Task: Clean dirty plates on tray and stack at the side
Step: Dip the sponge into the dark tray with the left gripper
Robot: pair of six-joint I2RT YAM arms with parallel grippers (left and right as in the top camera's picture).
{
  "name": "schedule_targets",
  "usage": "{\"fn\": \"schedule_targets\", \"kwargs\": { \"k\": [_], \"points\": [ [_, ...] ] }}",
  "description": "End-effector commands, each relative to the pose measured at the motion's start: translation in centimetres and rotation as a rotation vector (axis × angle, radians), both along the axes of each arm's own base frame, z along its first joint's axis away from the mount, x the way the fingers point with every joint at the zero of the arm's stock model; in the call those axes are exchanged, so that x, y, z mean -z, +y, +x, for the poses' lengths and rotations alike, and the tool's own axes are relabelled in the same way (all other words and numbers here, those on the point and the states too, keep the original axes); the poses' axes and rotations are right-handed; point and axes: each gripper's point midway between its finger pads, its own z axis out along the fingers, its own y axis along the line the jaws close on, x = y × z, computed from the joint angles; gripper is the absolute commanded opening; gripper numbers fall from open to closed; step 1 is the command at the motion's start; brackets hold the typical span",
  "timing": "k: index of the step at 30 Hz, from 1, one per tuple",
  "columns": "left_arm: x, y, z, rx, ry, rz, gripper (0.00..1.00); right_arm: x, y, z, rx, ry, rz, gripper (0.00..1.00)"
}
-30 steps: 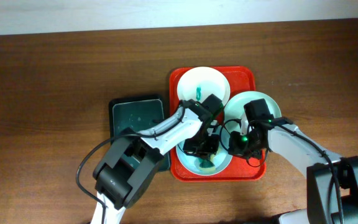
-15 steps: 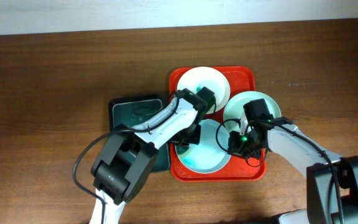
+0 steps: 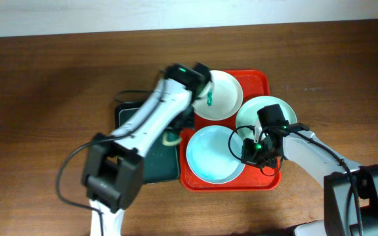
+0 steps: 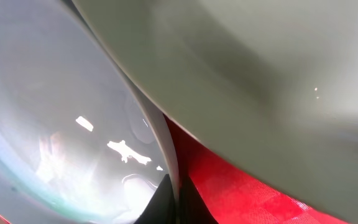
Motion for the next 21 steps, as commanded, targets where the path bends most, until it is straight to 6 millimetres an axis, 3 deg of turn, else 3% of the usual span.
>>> {"fn": "schedule_targets", "kwargs": {
  "k": [1,4,8,12,17,19,21],
  "points": [
    [-1.7,4.4,1.9,-0.079,-0.052,0.002,0.00,1.1,-1.6,-0.7,0.014,0.030,-0.088,0.04],
    [1.4,6.2,1.6,-0.096,-0.009,-0.001,0.00,1.1,-1.6,-0.7,0.014,0.030,-0.088,0.04],
    [7.7,7.4,0.2,-0.113,0.043,-0.069,0.00,1.1,-1.6,-0.8,0.013,0.034,-0.089,0.04],
    [10.9,7.9,-0.9,-0.139,0.066,-0.139,0.00,1.1,-1.6,-0.9,0.013,0.037,-0.089,0.04],
    [11.0,5.5,-0.6,-0.029,0.082,-0.320,0.02,1.1,-1.6,-0.9,0.010,0.036,-0.089,0.04],
    [9.5,4.5,-0.3,0.005,0.079,-0.395,0.08,1.1,-1.6,-0.9,0.010,0.036,-0.089,0.04],
    [7.8,4.3,0.4,0.011,0.042,-0.407,0.05,1.1,-1.6,-0.8,0.006,0.033,-0.090,0.04]
  ]
}}
